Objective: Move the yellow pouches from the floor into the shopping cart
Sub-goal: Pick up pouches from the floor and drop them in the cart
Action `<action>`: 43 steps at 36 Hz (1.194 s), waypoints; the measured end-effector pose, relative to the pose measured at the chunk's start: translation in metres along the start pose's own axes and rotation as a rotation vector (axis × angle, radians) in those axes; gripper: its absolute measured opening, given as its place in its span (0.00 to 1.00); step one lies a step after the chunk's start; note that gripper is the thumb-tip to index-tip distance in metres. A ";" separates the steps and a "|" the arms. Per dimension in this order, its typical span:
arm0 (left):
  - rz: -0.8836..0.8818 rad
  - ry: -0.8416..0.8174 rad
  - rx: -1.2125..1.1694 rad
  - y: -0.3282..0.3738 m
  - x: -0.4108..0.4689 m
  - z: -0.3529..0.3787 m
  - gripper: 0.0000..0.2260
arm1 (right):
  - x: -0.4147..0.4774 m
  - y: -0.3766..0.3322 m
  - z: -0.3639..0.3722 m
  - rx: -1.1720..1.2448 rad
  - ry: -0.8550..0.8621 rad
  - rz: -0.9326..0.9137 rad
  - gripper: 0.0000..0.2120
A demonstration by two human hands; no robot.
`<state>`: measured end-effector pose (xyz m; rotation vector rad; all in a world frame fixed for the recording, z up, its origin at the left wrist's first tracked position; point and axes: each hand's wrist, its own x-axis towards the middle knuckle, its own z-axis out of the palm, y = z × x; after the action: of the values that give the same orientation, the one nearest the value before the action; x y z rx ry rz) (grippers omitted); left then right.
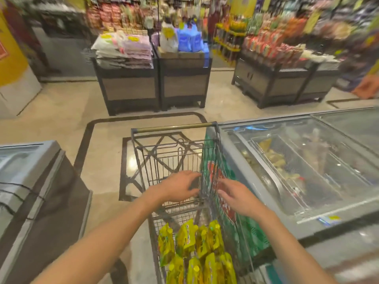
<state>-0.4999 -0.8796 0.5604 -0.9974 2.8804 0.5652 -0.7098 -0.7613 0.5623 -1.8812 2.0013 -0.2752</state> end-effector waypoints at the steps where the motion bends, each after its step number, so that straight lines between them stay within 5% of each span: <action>1: 0.037 -0.009 0.011 0.000 -0.005 -0.001 0.28 | -0.012 -0.003 0.000 0.008 0.000 0.014 0.24; 18: 0.571 -0.074 -0.005 0.107 -0.053 0.024 0.28 | -0.234 -0.051 0.019 0.043 0.198 0.530 0.24; 43: 1.321 -0.425 0.086 0.398 -0.263 0.135 0.26 | -0.620 -0.194 0.129 0.258 0.584 1.285 0.24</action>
<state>-0.5432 -0.3875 0.6053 1.0497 2.6973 0.5286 -0.4608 -0.1496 0.6075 -0.1085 2.8847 -0.6702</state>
